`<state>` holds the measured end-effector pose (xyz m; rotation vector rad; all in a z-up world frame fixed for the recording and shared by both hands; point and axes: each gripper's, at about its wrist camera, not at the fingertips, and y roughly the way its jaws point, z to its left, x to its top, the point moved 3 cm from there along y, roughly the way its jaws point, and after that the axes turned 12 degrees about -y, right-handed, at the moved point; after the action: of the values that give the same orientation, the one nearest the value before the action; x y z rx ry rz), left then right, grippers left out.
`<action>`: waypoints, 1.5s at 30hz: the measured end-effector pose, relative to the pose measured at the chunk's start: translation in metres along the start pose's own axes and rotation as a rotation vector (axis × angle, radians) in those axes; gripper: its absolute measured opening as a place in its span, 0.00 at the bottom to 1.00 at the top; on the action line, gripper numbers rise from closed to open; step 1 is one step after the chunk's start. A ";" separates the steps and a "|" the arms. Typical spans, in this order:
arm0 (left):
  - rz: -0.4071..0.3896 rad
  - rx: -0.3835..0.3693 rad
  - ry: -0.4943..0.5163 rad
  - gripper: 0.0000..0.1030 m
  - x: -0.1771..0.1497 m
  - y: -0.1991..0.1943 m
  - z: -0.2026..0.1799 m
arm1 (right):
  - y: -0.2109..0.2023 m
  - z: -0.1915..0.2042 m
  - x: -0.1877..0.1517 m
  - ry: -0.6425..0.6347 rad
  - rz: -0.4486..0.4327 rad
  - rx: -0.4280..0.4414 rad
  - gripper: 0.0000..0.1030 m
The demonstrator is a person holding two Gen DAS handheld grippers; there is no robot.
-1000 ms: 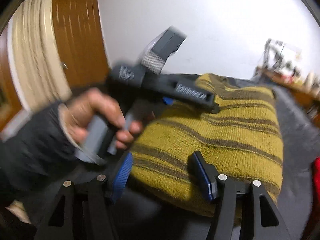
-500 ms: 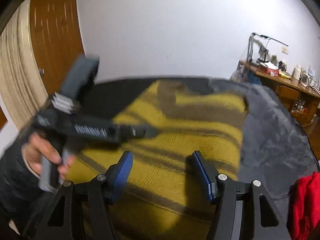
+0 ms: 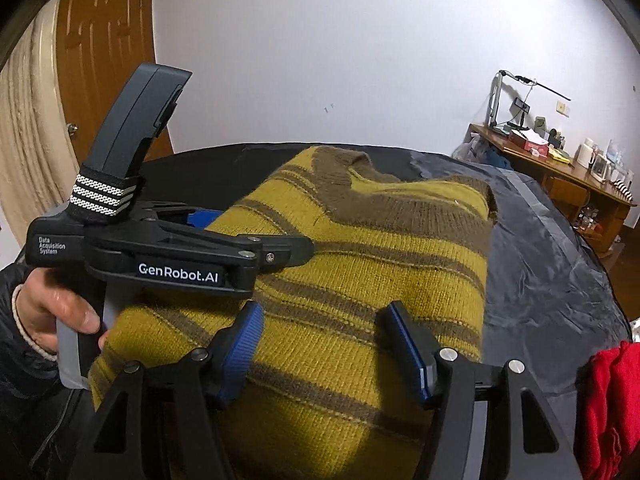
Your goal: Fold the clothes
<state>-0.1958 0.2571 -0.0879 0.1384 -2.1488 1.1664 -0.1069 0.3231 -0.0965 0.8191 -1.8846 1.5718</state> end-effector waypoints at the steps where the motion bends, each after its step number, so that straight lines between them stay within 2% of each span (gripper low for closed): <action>1: -0.001 0.001 -0.002 0.87 0.000 0.000 0.000 | 0.000 0.000 0.000 0.001 -0.002 -0.001 0.64; 18: -0.044 0.110 0.040 0.90 0.001 -0.021 -0.016 | -0.001 0.006 -0.003 0.017 -0.025 -0.010 0.64; 20: -0.028 0.103 0.030 0.90 0.002 -0.023 -0.018 | -0.001 0.007 -0.004 0.021 -0.029 -0.010 0.64; 23: 0.035 0.043 -0.029 0.90 0.002 -0.021 -0.013 | -0.008 0.001 -0.004 0.045 -0.042 0.022 0.65; 25: 0.060 0.030 -0.055 0.90 0.002 -0.019 -0.008 | -0.013 -0.003 -0.005 0.063 -0.052 0.046 0.67; 27: 0.072 0.025 -0.066 0.92 0.003 -0.017 -0.005 | -0.028 -0.016 -0.008 0.105 -0.090 0.047 0.67; 30: 0.094 0.020 -0.068 0.94 0.003 -0.014 -0.005 | -0.053 -0.041 -0.013 0.176 -0.144 0.037 0.85; 33: 0.120 0.010 -0.065 0.96 0.003 -0.009 -0.006 | -0.062 -0.069 -0.020 0.248 -0.139 0.024 0.86; 36: 0.152 -0.019 -0.093 0.98 0.002 -0.003 -0.003 | -0.046 -0.088 -0.027 0.308 -0.078 0.094 0.86; 40: 0.206 -0.088 -0.161 0.99 -0.002 0.000 0.007 | -0.009 -0.099 -0.035 0.401 -0.003 0.247 0.86; 45: 0.239 -0.137 -0.171 0.99 -0.002 0.005 0.012 | 0.019 -0.098 -0.037 0.473 0.036 0.343 0.86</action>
<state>-0.2021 0.2505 -0.0967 -0.0856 -2.4409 1.1693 -0.0940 0.4259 -0.1196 0.4867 -1.3223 1.9398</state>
